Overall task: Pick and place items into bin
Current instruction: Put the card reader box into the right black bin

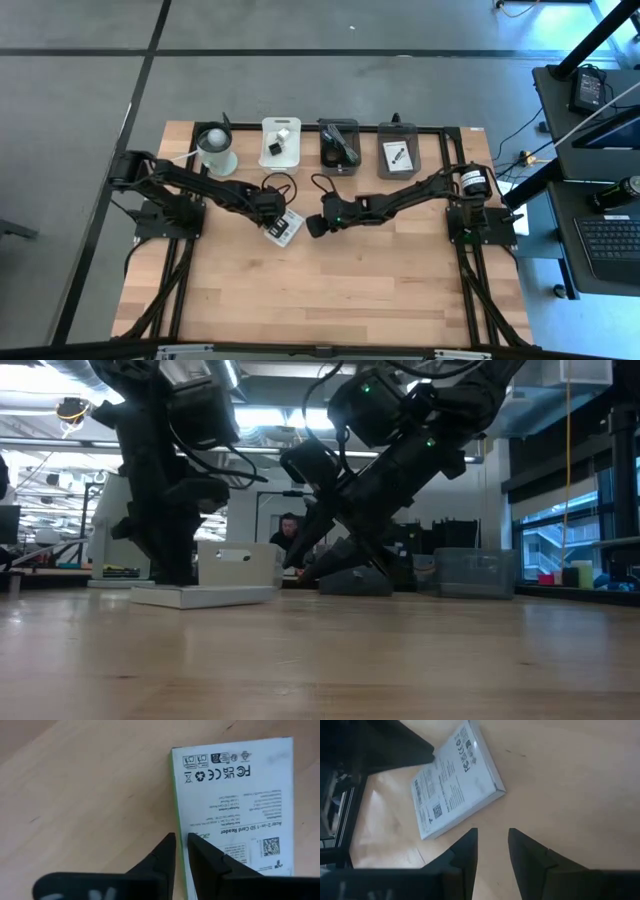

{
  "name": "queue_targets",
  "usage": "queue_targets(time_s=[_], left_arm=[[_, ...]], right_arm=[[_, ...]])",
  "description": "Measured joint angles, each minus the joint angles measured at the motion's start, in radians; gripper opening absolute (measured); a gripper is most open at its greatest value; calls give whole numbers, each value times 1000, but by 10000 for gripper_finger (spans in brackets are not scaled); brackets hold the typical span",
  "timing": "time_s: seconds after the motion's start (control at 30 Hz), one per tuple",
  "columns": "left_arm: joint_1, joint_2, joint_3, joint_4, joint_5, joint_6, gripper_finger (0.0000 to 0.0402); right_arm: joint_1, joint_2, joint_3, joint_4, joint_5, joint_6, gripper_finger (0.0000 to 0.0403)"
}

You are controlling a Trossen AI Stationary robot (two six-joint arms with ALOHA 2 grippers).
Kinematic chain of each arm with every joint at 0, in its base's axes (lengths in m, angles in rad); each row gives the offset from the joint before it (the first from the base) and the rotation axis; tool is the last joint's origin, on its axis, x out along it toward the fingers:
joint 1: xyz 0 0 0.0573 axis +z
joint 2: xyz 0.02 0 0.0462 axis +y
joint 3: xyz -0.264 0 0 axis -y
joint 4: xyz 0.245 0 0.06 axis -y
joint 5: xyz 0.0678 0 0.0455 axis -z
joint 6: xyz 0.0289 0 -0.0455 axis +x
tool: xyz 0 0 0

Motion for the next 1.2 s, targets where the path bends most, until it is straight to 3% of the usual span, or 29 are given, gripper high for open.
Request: queue_targets(time_s=[0.27,0.9,1.2], left_arm=[[22,-33,-1,-54,-26,0,35],[24,-33,0,-14,5,18,31],[25,-39,-78,69,16,-55,25]], right_arm=[[-1,0,0,1,0,0,113],[-7,0,-1,-1,0,-5,113],[-7,-1,-1,-2,-16,-8,113]])
